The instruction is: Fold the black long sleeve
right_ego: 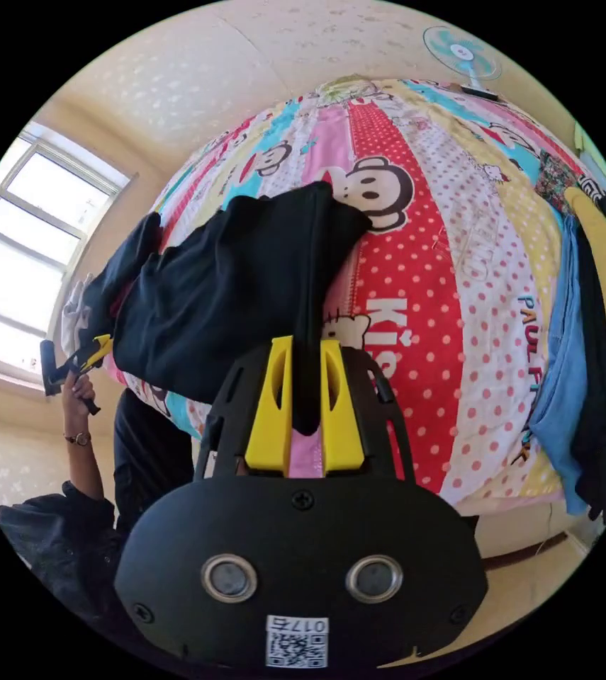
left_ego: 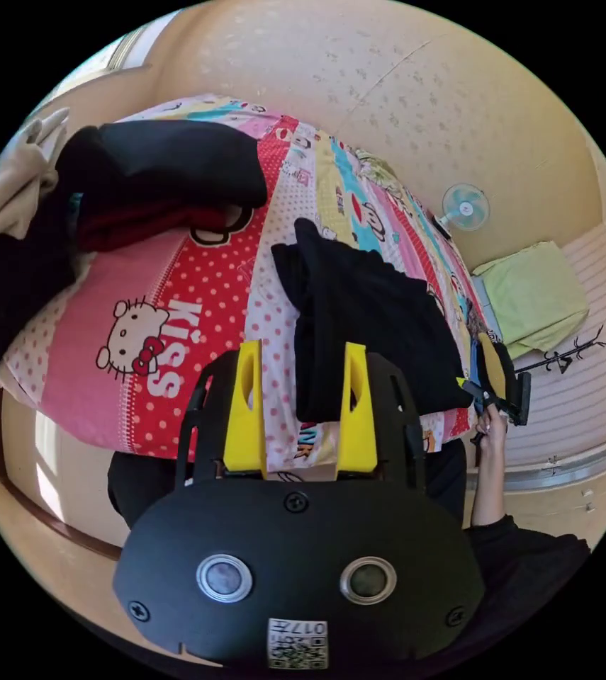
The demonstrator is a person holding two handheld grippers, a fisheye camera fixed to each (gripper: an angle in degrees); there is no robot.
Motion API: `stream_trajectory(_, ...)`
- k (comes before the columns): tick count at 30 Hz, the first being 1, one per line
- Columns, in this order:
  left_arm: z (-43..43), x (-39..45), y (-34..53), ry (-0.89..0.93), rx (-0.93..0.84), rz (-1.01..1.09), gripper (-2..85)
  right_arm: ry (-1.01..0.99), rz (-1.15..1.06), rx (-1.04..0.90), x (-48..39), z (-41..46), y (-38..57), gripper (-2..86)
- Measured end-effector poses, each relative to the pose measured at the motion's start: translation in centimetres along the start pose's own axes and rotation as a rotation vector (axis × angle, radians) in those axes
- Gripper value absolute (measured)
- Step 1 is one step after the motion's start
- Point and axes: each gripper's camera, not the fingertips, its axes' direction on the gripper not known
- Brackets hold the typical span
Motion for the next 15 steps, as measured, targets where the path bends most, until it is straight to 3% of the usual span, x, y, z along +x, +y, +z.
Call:
stream_trajectory(1,1.9,-1.2,0.9,-0.005,-0.066,-0.031,14.2,-0.008,-0.009,0.013,0.9,1.3,1.8,5.4)
stream_trajectory(4,2.3,-3.8,3.3,0.152,0.001,-0.126,13.6,-0.096,0.096,0.078,2.4,-0.7,3.9,3.7)
stream_trajectory(8,1.7,-4.8,5.4,0.295,0.097,-0.242,16.7,0.032,-0.014,0.331,-4.4,-7.3,4.7,2.1)
stream_trajectory(11,4.5,-4.1,5.0,0.334,0.071,-0.26,16.1,0.095,-0.117,0.501,-9.2,-7.5,5.4,1.0)
stream_trajectory(13,7.2,-3.7,4.5,0.358,0.009,-0.295,14.0,0.127,-0.13,0.48,-9.8,-4.2,5.3,0.7)
stream_trajectory(15,8.9,-3.6,5.0,0.33,0.021,-0.396,11.1,0.184,-0.127,0.247,-8.7,2.0,4.2,0.6)
